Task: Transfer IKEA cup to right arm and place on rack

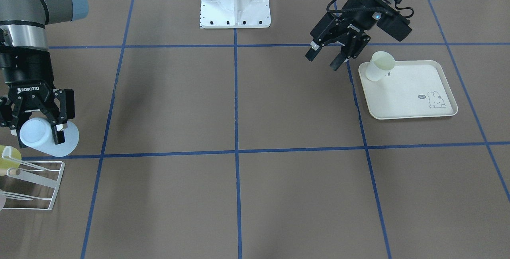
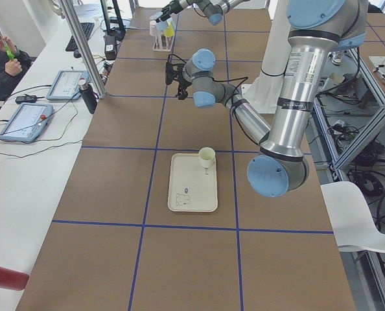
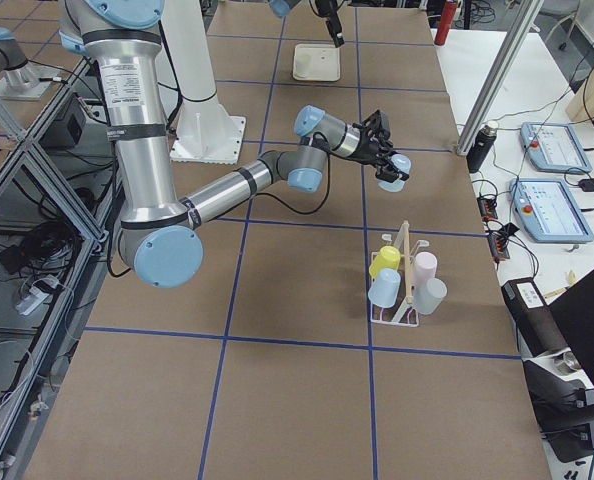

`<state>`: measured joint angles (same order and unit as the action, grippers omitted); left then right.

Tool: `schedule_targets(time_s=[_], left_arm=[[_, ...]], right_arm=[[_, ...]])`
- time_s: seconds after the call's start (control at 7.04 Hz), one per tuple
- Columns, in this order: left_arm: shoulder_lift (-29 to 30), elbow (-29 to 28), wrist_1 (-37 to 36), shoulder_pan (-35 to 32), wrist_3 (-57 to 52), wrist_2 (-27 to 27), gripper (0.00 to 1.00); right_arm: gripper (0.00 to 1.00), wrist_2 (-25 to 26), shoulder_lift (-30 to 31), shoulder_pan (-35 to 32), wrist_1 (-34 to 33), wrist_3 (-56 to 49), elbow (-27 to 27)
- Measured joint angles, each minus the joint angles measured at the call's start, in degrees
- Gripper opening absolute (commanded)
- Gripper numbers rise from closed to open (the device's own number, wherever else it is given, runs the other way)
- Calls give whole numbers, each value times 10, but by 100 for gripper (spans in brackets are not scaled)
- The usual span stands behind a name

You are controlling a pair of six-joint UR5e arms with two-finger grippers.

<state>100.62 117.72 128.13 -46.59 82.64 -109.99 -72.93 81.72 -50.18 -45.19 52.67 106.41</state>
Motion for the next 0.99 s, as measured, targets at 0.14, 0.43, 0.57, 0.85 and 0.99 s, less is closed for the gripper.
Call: schedule_targets(time_s=[0.14, 0.43, 0.57, 0.85, 0.99], left_arm=[[-16, 0, 0, -9, -24, -4, 100], [-40, 1, -2, -19, -61, -6, 100], [-44, 1, -12, -20, -69, -10, 100], [-47, 1, -34, -21, -84, -17, 100], [-48, 2, -36, -21, -88, -18, 100]], right_arm=[[0, 4, 2, -6, -6, -15, -1], [0, 13, 3, -9, -35, -25, -2], [0, 15, 3, -11, -48, -28, -2], [0, 19, 7, -12, -59, -33, -3], [0, 24, 9, -12, -60, -34, -5]])
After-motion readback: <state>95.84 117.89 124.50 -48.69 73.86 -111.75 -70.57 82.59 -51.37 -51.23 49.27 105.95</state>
